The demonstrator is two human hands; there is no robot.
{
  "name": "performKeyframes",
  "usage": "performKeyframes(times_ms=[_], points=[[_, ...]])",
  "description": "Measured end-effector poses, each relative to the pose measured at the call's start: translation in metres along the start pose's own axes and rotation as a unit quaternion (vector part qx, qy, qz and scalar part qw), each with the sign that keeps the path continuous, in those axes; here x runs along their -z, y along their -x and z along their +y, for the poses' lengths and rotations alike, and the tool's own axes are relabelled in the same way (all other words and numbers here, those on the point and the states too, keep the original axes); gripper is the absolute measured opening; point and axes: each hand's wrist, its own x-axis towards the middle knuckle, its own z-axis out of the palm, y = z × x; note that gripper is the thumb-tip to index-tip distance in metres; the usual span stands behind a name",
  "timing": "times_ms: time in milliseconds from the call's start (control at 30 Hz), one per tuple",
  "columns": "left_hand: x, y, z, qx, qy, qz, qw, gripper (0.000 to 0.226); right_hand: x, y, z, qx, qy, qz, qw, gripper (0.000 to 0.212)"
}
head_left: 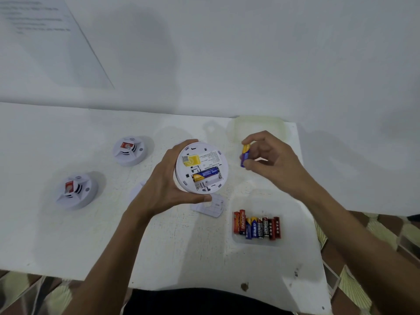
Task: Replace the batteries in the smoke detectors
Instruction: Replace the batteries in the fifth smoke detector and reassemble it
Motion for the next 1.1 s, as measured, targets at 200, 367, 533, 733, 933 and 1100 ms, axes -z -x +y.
performKeyframes(times_ms=[200,367,533,733,933,1100], points=[[0.003,-0.002,0.008,-0.006,-0.016,-0.001,1.000,0.088,-0.038,0.015,-0.028,0.077,-0.027,0.002,0.997,0.035],[0.004,-0.001,0.015,-0.017,-0.024,0.009,1.000,0.086,-0.053,0.021,-0.033,0.112,0.044,0.039,0.992,0.026],[0.006,0.002,0.016,-0.034,-0.020,0.046,0.998,0.091,-0.063,0.026,-0.028,0.109,0.115,0.119,0.980,0.022],[0.007,0.005,0.016,-0.052,0.002,0.077,0.996,0.085,-0.074,0.029,-0.018,0.139,0.082,0.148,0.976,0.022],[0.006,0.004,0.020,-0.096,0.020,0.095,0.991,0.089,-0.084,0.032,-0.015,0.157,0.071,0.189,0.967,0.013],[0.003,0.005,0.025,-0.096,0.047,0.097,0.990,0.078,-0.088,0.035,-0.021,0.132,-0.016,0.173,0.976,0.008]])
